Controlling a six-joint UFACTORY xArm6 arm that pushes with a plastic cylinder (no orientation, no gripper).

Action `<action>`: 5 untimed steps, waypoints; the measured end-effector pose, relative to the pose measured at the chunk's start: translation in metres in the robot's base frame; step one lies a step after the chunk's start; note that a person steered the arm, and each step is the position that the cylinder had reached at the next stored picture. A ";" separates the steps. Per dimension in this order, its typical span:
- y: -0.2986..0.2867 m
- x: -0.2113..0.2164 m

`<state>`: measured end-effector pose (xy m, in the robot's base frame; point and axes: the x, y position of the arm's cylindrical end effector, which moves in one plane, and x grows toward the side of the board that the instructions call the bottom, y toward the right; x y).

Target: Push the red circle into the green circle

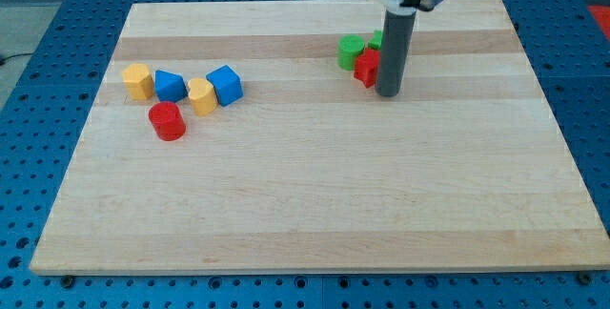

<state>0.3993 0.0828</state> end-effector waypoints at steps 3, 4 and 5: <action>-0.311 0.116; -0.362 0.075; -0.362 0.036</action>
<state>0.4356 -0.2789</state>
